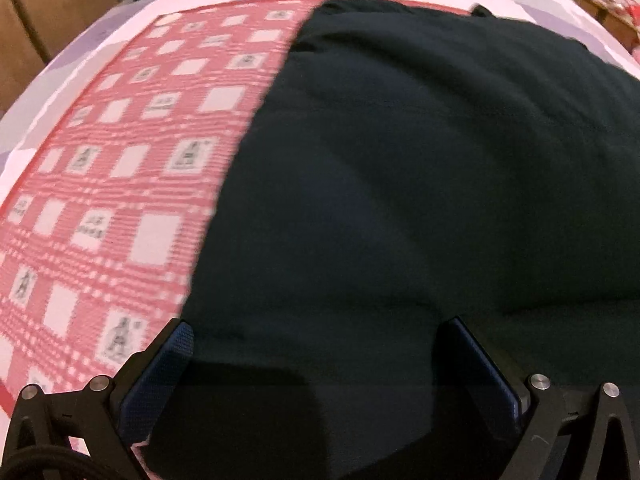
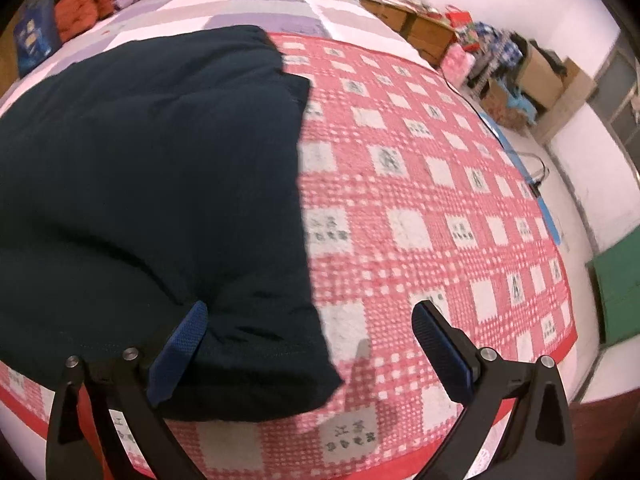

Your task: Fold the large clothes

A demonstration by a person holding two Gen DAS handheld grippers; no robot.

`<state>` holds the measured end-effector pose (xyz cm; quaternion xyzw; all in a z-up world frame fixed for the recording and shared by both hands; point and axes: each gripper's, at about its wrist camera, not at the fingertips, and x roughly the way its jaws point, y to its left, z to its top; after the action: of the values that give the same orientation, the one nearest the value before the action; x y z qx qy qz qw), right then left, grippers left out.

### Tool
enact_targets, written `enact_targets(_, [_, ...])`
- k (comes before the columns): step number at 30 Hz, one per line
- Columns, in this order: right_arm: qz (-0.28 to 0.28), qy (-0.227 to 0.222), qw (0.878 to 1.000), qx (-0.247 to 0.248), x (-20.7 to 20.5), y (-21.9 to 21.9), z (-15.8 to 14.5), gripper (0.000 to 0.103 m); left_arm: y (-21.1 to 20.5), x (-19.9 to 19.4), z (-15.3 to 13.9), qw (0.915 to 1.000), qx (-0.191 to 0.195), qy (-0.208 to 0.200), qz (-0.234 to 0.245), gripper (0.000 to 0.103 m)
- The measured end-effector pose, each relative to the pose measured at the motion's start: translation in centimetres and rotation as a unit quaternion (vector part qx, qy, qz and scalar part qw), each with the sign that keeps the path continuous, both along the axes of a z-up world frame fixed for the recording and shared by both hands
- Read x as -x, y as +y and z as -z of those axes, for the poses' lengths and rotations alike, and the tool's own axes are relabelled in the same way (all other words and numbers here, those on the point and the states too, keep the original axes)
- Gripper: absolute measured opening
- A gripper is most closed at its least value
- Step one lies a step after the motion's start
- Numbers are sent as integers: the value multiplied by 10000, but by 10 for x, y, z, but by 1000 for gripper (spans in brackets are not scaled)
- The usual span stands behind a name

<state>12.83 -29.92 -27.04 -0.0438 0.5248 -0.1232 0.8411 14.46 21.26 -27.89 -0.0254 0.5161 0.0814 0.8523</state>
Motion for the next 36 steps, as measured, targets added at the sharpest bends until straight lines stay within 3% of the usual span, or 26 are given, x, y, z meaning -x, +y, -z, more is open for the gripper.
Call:
enact_targets(2, [188,-10,9998,-30,3,-8,-1,103,14,5,3,9998,-34,49,-174,103])
enact_targets(5, [263,13,9996,51,4,-8,0,103,40,13,12,9986,291,184,-407,103])
enact_targets(11, [303,14,9990,337,2,-1,-6,103,46,15,4,9984,-135,169,-521,102])
enact_targets(12, [251,-64,9984,500,3,4,-12,103,42,14,-3,9986,-248,97,-455,101])
enact_targets(16, [-248,-566,9949,793,-2,32,-39,103,-1,-4,-37,9983,-29,-375,446,101])
enact_targets(21, [-839,-883,9923,209,-50,84,-57,103,-80,-69,-48,9888,406,-433,1369,102])
enact_targets(23, [-1063,-900,9901,-162,-84,114,-57,103,-104,-98,-43,9870,485,-341,1494,102])
enact_targets(29, [-1746,-695,9805,-569,-167,191,-48,103,-145,-169,-31,9841,497,-244,1688,103])
enact_targets(36, [-2094,-280,9770,-299,-218,189,-16,103,-145,-199,-17,9795,398,-248,1957,103])
